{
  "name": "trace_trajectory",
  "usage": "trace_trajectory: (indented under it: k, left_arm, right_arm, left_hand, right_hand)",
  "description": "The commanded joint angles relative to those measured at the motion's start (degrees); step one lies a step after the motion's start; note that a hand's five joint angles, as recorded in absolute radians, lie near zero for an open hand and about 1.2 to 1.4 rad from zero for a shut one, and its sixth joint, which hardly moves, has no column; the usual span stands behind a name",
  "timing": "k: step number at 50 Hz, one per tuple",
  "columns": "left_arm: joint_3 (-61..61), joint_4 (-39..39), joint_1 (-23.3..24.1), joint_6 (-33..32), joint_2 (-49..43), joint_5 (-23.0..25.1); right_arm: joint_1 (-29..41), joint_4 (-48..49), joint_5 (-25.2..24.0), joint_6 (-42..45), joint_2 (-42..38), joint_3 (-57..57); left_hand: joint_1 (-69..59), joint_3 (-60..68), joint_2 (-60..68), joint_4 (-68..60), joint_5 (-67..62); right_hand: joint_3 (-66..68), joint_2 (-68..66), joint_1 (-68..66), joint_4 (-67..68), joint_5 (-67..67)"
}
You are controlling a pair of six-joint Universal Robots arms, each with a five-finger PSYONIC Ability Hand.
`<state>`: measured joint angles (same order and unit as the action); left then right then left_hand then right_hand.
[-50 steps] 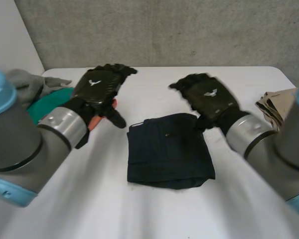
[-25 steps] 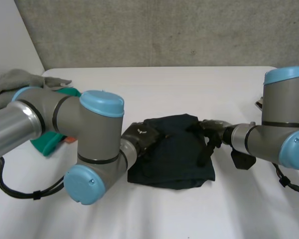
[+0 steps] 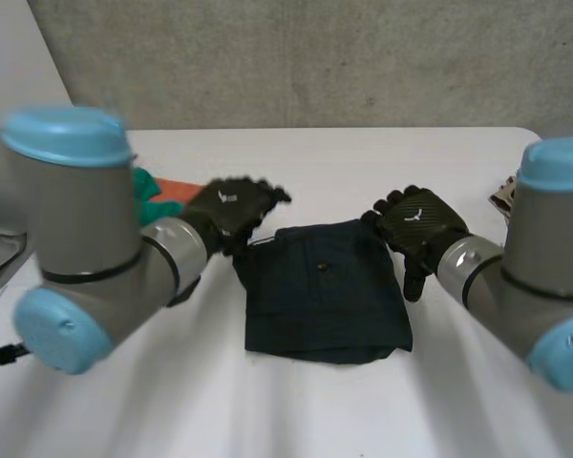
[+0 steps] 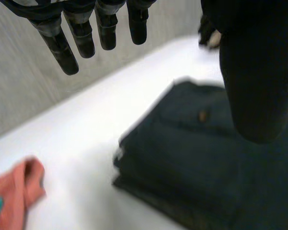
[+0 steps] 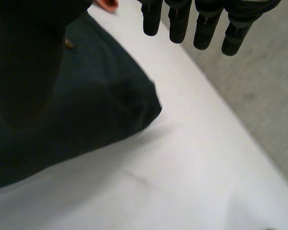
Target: Fold the laundry.
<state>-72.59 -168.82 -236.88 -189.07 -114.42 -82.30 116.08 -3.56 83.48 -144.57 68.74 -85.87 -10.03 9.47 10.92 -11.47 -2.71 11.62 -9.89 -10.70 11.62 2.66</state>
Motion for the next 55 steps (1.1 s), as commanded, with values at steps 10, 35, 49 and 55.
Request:
trace_trajectory:
  k: [10, 35, 49, 55]
  left_arm:
    - [-4.3, -2.7, -5.8, 11.2, 11.7, 31.7]
    - [-9.5, -6.3, 0.7, 10.1, 17.0, 31.7]
    - [-4.9, -7.1, 0.9, 11.5, 17.2, 29.2]
    - [-2.2, -7.3, 0.9, 12.8, 17.6, 26.9]
  right_arm:
    - [11.4, 14.4, 2.7, -7.3, 4.6, -22.4]
    - [10.0, 38.7, 9.4, -5.1, -12.6, -15.3]
    - [0.0, 40.9, 5.4, -13.3, -6.3, -2.8]
    - [-9.3, 40.5, 4.2, -18.7, -3.3, 4.1]
  left_hand:
    - [0.0, 0.5, -0.9, 1.5, 2.7]
    - [0.0, 0.5, -0.9, 1.5, 2.7]
    - [0.0, 0.5, -0.9, 1.5, 2.7]
    - [0.0, 0.5, -0.9, 1.5, 2.7]
  right_hand:
    - [-1.6, -0.1, 0.7, -1.6, -2.7]
    - [10.4, -12.2, -11.3, 10.4, 9.4]
    - [68.4, -70.1, -69.3, 68.4, 67.3]
    - [68.4, -70.1, -69.3, 68.4, 67.3]
